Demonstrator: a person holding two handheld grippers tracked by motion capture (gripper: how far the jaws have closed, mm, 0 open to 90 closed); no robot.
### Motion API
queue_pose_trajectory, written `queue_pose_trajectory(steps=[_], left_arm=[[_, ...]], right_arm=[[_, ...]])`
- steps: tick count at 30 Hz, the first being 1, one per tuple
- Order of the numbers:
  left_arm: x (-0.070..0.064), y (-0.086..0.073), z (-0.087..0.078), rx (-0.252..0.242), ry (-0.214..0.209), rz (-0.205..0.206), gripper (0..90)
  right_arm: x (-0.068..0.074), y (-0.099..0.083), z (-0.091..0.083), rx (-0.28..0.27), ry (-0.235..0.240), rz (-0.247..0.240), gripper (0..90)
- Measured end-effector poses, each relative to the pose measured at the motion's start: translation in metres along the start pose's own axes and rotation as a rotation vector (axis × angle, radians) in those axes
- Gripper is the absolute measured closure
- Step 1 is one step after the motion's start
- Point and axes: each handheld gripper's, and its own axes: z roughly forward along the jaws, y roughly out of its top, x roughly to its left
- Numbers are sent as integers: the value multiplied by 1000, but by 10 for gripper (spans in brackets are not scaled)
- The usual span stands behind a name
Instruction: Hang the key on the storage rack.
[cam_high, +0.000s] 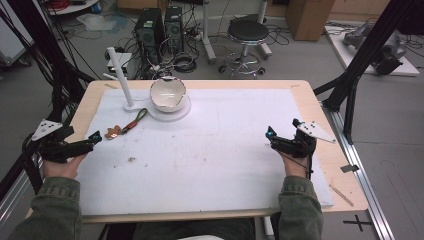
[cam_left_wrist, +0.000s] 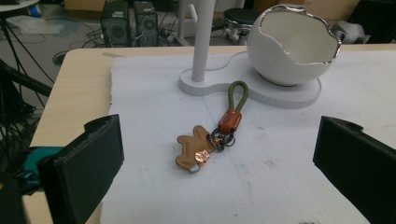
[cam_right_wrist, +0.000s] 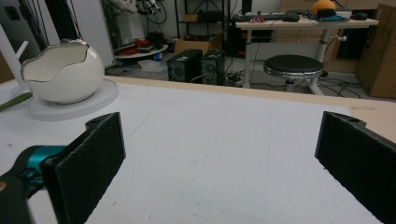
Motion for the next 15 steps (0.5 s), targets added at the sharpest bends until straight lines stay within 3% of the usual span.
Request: queue_pose_trajectory(steps=[5, 8, 9, 15], left_arm=[[-2, 17, 7, 25, -24, 38, 22], [-4, 22, 11, 38, -22, 72, 22], [-5, 25, 16, 58, -20, 102, 22], [-7, 37, 27, 74, -49, 123, 22]], right_arm=[[0, -1, 1, 10, 2, 3, 6], [0, -1, 2, 15, 11, 6, 6], [0, -1, 3, 18, 14, 4, 6], [-2, -3, 2, 13, 16, 21, 6]])
